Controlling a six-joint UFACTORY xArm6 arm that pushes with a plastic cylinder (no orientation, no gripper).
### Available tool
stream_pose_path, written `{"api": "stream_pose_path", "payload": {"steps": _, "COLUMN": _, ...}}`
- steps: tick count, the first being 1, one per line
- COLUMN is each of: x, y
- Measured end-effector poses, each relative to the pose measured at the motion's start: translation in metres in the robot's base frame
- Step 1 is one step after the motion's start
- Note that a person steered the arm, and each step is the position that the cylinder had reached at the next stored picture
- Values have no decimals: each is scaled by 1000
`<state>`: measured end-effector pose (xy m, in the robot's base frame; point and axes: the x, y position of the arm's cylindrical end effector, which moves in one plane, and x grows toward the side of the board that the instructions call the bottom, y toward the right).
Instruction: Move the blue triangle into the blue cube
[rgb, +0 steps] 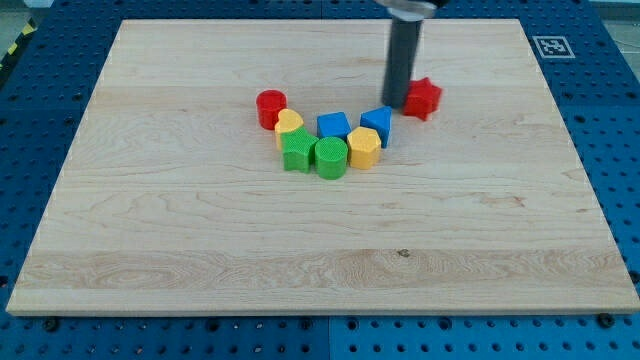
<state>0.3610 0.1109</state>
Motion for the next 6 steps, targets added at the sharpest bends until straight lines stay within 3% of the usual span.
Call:
{"api": "stream_pose_path", "payload": {"steps": 2, "x": 43, "y": 23}}
{"api": "stream_pose_path", "payload": {"steps": 6, "x": 44, "y": -36}}
